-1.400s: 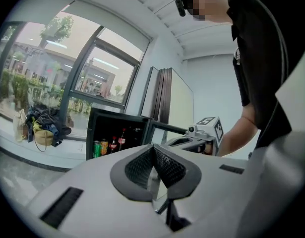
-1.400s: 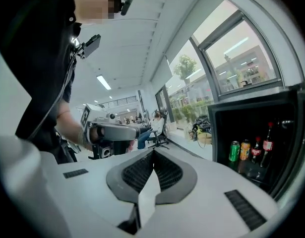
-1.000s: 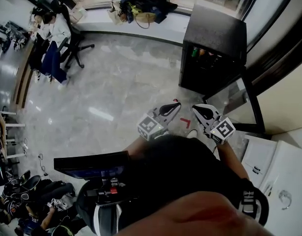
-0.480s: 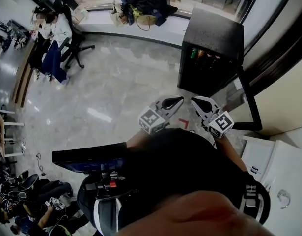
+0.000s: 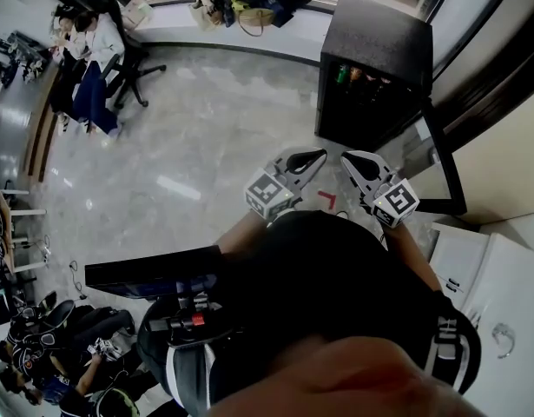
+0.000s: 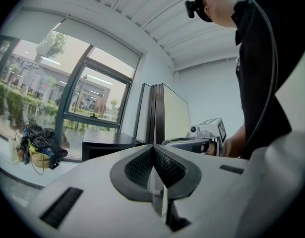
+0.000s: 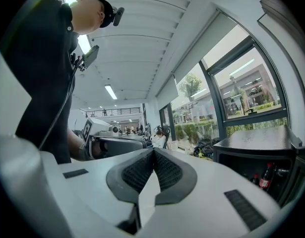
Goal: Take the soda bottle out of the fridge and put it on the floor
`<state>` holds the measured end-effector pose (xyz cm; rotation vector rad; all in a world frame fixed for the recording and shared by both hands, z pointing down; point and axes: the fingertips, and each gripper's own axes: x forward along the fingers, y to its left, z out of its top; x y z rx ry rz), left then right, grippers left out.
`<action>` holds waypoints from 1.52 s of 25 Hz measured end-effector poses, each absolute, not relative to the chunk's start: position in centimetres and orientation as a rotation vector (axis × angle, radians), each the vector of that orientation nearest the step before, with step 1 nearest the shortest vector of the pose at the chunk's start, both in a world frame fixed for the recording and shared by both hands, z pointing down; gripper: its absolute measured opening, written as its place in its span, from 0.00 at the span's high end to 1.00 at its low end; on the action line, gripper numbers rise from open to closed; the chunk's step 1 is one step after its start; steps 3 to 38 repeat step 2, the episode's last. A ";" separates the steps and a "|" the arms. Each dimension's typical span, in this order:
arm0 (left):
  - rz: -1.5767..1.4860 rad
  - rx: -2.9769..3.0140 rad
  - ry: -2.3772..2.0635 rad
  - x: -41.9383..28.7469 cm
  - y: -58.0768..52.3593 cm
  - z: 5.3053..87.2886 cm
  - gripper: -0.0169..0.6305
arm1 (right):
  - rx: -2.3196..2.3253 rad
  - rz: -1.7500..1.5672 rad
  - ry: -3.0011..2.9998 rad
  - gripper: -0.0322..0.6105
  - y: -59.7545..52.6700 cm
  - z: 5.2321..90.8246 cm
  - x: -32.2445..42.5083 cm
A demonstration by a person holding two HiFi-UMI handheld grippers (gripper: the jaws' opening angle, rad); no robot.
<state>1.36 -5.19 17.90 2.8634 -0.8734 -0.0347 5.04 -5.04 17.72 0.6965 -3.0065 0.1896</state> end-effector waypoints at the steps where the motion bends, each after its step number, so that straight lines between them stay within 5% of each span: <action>1: -0.034 2.864 -0.875 1.2 -5.6 18.2 0.97 | 0.697 0.190 -3.007 0.93 -5.5 18.0 4.9; 38: -0.034 2.864 -0.876 1.0 -6.0 18.5 0.97 | 0.698 0.190 -3.008 0.93 -6.0 18.3 4.7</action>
